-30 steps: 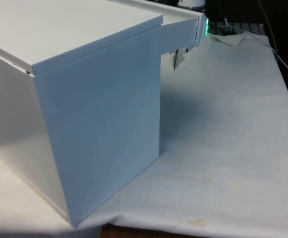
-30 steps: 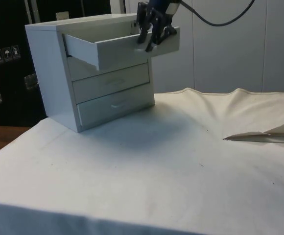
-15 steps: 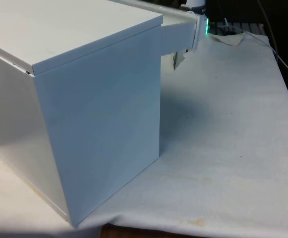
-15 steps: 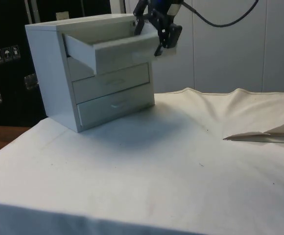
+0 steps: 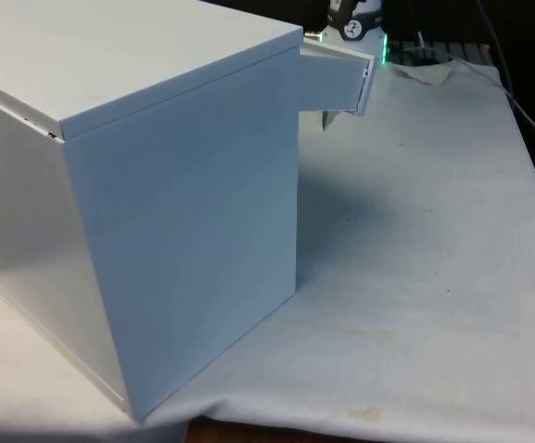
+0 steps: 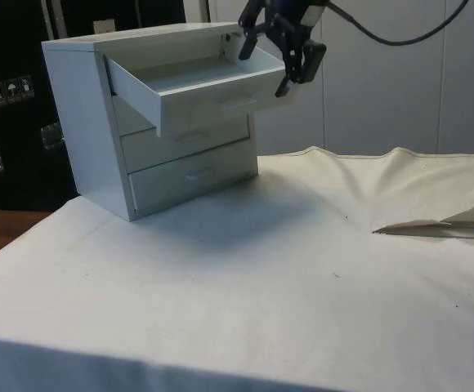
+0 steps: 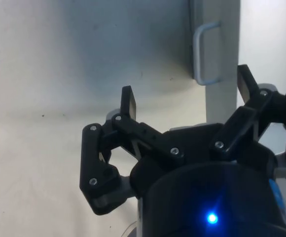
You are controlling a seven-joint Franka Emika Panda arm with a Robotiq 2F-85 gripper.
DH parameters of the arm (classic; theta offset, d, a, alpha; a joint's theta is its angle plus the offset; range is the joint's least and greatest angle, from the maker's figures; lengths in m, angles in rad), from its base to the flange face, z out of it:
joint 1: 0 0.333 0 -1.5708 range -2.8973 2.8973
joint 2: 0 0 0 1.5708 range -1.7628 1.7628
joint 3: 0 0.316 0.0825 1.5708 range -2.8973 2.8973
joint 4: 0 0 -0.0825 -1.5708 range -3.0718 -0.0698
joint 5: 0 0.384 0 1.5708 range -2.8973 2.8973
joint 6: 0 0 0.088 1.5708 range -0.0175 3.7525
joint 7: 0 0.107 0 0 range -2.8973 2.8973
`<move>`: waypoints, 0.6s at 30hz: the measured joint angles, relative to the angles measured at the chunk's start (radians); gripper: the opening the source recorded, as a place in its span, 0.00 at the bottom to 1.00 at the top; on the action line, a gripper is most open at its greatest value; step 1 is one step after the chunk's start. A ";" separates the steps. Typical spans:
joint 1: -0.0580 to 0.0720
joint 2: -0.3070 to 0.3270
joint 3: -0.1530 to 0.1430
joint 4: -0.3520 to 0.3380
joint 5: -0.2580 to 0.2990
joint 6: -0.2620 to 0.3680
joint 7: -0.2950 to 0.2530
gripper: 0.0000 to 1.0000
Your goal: Open the drawer, then close it.
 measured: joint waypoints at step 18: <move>0.000 -0.028 0.025 -0.040 0.000 -0.003 0.024 1.00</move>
